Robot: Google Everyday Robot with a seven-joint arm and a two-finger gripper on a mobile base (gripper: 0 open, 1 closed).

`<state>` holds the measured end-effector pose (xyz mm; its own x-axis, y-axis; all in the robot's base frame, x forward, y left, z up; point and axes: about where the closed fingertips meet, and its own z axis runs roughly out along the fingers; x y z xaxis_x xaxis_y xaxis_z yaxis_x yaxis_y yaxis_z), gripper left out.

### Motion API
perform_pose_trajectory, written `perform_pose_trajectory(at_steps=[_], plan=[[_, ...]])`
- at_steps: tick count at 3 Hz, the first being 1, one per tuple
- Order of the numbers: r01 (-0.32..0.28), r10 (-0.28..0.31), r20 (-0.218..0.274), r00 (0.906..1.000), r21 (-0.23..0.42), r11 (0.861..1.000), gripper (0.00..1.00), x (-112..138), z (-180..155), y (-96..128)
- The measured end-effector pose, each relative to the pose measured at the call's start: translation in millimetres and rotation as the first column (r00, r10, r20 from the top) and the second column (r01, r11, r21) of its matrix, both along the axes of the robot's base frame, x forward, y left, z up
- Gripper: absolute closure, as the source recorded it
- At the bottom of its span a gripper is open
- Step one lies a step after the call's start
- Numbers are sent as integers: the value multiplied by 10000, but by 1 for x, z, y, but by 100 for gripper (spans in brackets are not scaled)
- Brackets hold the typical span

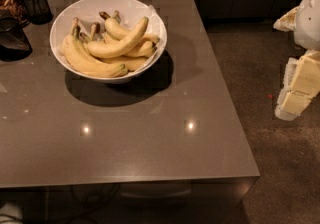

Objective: Pick banana from white bowl

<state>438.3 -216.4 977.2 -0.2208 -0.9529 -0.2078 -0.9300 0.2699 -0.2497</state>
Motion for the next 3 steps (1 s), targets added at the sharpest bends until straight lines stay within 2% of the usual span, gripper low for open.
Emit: perform_pose_trajectory(at_steps=[1,2,3], plan=[[0,0,0,10000,0,10000,0,0,0,0],[-62,58,-116,9999,-318,9995,0,14,-1,26],[-761,732,-530,9959,-543,9956,0,34,-5,66]])
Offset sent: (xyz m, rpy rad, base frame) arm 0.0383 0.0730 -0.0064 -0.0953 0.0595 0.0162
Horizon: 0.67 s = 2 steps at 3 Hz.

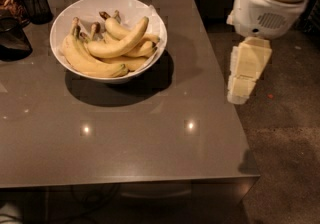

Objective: Pick banana from white bowl

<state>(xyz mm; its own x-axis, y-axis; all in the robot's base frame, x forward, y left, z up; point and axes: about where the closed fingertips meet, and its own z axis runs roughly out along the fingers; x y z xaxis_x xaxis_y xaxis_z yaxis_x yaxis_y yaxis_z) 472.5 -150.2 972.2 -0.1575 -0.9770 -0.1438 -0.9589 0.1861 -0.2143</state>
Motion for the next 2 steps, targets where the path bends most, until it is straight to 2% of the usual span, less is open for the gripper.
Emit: perform_pose_trajectory(at_steps=[1,2], plan=[[-728,722,-287,9970,-204,9971,0,19,-3,34],[-772,771,-95,9970,-117,9969,0,23,-2,38]])
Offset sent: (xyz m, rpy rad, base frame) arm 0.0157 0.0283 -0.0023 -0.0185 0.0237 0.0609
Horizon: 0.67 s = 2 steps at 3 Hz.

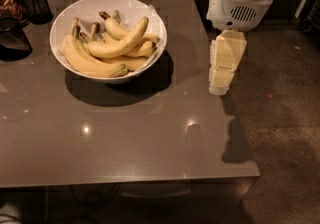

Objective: Pick banana from white bowl

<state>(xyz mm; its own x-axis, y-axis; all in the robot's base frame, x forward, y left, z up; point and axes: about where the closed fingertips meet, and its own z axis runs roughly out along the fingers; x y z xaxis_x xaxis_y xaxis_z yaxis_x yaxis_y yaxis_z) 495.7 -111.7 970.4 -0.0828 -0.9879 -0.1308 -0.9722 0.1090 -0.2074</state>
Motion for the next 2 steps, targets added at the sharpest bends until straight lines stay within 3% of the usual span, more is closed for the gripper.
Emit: perform_pose_trajectory(at_steps=[1,2], plan=[[-92,84,350,9994,216,9997,0,18,4,14],[-860,858,699,9939,8,9963,0,48,12,44]])
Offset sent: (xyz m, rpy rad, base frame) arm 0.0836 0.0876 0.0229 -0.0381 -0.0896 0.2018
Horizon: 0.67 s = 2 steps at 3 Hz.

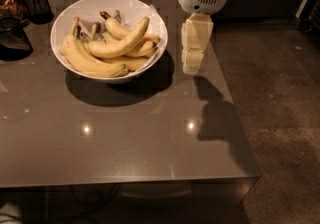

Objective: Pick banana from white bowl

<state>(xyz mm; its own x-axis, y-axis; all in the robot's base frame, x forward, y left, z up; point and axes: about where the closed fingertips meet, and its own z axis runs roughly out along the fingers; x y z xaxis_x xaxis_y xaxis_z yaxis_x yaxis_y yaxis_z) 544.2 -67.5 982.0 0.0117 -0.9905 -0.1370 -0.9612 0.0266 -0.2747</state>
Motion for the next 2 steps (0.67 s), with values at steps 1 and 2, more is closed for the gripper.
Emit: perform_pose_trajectory(at_steps=[1,2], plan=[[-1225,1225,-38,9925,-629,9905,0,53,0,61],[-1215,1228,301,9920,-423,9917,0,56,5,70]])
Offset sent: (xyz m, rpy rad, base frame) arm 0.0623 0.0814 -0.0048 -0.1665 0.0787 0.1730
